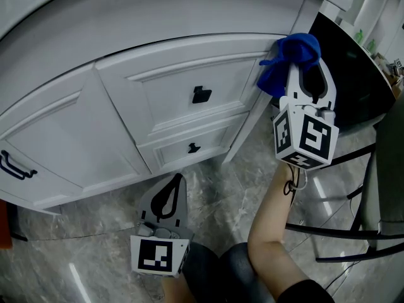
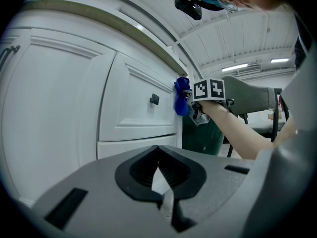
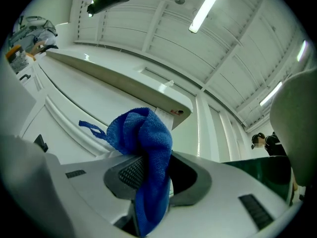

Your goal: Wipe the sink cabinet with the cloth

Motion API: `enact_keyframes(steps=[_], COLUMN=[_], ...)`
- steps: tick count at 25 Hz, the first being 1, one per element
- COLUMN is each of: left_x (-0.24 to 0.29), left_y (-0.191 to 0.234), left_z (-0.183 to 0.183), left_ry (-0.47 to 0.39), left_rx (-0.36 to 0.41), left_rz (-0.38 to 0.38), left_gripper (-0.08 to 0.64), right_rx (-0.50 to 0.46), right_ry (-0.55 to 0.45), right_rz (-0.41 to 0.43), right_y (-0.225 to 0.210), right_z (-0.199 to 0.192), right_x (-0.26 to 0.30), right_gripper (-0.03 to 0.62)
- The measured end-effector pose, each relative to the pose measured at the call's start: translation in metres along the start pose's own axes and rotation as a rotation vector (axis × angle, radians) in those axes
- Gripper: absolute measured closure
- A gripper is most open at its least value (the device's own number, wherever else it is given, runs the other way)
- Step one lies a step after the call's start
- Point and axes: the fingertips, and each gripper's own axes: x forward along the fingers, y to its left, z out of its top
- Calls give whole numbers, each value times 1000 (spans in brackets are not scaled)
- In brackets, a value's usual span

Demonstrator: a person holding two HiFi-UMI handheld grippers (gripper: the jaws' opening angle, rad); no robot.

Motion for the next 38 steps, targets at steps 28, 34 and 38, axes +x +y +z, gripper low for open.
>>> enact_keyframes(steps=[28, 34, 38], left_x=[-2, -3, -4], left_y=[-2, -5, -4], left_z=[-5, -2, 0], left_ry=[34, 27, 23], left_rx=[22, 24, 27], left_rz=[-12, -15, -9], left_gripper=[557, 557, 557], right_rx=[64, 43, 65], right_ry=[21, 48, 117], right_rz=[23, 54, 129], right_y=[-2, 0, 2], right_z=[-4, -7, -16], right_x=[0, 0, -2], right_gripper=[477, 477, 477])
